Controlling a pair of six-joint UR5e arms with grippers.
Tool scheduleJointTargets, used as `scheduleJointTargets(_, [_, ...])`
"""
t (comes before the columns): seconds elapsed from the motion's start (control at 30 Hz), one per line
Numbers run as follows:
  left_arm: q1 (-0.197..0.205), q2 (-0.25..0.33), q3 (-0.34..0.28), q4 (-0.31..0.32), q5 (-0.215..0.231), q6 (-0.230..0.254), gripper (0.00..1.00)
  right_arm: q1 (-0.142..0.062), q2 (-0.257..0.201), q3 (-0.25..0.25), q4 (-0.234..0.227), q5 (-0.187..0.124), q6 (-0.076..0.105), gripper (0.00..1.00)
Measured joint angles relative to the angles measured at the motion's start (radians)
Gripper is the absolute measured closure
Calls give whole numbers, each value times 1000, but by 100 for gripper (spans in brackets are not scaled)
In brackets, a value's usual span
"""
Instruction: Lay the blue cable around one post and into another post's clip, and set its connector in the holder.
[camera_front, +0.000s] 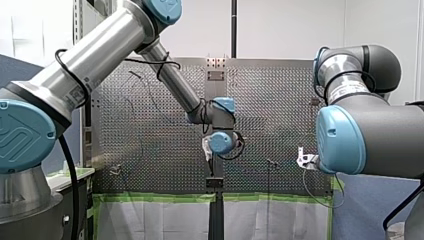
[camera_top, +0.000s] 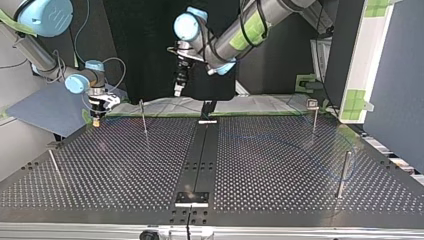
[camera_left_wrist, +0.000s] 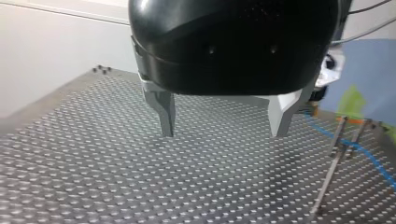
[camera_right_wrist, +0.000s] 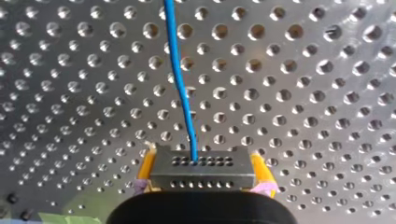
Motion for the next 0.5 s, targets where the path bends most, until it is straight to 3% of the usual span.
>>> scheduleJointTargets(0.5, [23, 131, -131, 105, 2, 2, 0, 6, 1, 0, 0, -6, 32, 100])
